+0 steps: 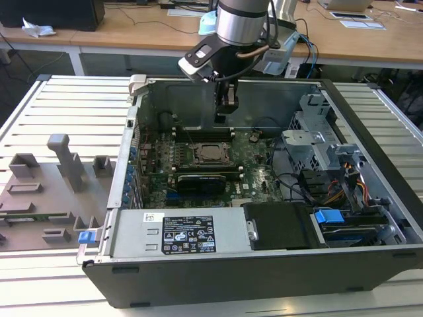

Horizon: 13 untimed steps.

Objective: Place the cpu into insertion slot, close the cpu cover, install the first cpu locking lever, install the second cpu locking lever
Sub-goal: 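Install the first cpu locking lever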

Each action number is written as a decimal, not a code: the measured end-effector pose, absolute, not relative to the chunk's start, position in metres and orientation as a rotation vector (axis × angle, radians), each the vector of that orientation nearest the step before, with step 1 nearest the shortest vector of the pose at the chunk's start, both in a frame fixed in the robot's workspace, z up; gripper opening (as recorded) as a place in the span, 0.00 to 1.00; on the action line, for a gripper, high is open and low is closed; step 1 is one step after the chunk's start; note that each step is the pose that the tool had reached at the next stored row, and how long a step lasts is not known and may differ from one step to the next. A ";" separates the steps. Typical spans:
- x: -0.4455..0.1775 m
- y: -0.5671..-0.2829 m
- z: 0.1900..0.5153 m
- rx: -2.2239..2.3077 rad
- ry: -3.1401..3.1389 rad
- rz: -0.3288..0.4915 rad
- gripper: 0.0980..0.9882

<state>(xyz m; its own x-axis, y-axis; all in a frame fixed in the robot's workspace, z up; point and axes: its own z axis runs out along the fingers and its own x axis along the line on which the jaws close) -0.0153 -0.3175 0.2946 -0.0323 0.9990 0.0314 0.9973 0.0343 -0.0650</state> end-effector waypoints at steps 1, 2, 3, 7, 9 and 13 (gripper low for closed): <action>-0.015 -0.318 0.295 -2.121 -2.224 0.039 0.01; -0.015 -0.318 0.295 -2.107 -2.239 0.040 0.01; -0.015 -0.317 0.295 -2.080 -2.263 0.041 0.01; -0.015 -0.317 0.295 -2.016 -2.322 0.044 0.01; -0.015 -0.317 0.295 -1.972 -2.360 0.046 0.01; -0.015 -0.317 0.295 -1.814 -2.486 0.052 0.01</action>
<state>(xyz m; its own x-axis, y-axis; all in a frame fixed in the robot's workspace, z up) -0.0153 -0.3175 0.2946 -0.3036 0.9523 0.0315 0.9501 0.3050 -0.0650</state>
